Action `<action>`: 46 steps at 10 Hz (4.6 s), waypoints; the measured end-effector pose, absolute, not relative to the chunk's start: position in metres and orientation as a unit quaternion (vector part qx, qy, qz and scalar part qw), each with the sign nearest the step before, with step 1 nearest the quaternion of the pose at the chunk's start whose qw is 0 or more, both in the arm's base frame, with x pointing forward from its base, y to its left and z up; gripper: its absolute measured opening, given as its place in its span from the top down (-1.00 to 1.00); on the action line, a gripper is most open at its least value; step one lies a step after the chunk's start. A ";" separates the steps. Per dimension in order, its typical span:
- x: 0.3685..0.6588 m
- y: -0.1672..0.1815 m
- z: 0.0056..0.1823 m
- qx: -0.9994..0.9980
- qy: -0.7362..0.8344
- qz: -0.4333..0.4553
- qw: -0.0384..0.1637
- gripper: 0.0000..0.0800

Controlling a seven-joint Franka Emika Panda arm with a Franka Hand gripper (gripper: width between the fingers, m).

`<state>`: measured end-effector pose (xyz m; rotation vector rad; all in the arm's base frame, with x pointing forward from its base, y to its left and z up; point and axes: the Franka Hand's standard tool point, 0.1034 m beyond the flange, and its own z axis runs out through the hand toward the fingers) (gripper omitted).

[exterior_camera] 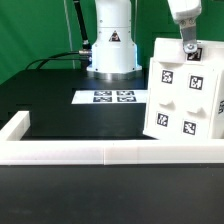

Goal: Assemble cabinet

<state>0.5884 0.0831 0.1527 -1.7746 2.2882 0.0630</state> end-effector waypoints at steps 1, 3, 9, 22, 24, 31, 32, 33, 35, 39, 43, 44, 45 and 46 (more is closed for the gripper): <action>0.588 0.083 0.153 -0.582 0.803 0.029 0.125 -0.41; 0.589 0.085 0.153 -0.542 0.829 0.040 0.131 -0.41; 0.585 0.098 0.153 -0.479 0.863 0.065 0.146 -0.41; 0.595 0.106 0.181 -0.663 0.729 0.041 0.167 -0.99; 0.601 0.112 0.183 -0.769 0.617 0.025 0.164 -0.99; 0.603 0.118 0.182 -0.924 0.352 -0.011 0.152 -0.99; 0.603 0.117 0.182 -0.938 0.311 -0.018 0.152 -0.99; 0.602 0.116 0.182 -0.960 0.242 -0.026 0.142 -0.99; 0.601 0.119 0.181 -0.985 0.117 -0.042 0.122 -0.99; 0.593 0.116 0.176 -0.982 -0.163 -0.046 0.079 -0.99; 0.590 0.108 0.171 -0.959 -0.269 -0.048 0.071 -0.99; 0.588 0.106 0.169 -0.947 -0.309 -0.049 0.069 -0.99; 0.587 0.103 0.168 -0.934 -0.347 -0.050 0.067 -0.99; 0.587 0.102 0.166 -0.923 -0.378 -0.050 0.062 -0.99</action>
Offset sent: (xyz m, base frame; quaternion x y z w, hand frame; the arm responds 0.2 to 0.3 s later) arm 0.0000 0.0000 0.0000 0.0000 0.0000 0.1938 0.9810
